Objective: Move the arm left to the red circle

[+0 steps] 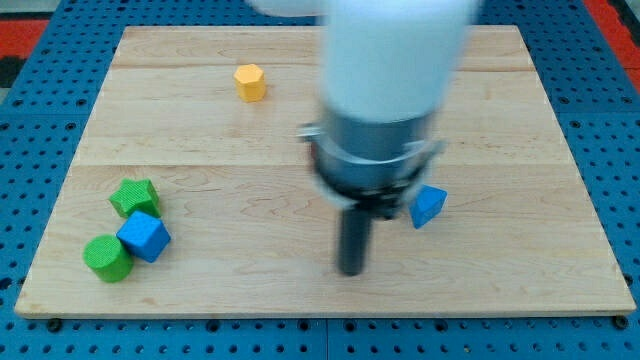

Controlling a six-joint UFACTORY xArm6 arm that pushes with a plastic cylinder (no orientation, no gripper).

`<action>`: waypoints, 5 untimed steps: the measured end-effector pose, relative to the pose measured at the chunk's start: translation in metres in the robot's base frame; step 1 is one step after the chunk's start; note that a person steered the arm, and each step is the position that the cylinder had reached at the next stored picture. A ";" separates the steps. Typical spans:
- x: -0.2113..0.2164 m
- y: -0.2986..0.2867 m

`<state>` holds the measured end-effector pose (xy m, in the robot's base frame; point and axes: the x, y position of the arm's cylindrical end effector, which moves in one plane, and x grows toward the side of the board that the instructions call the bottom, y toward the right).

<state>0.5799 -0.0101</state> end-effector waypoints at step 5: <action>-0.053 -0.073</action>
<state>0.5264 -0.0831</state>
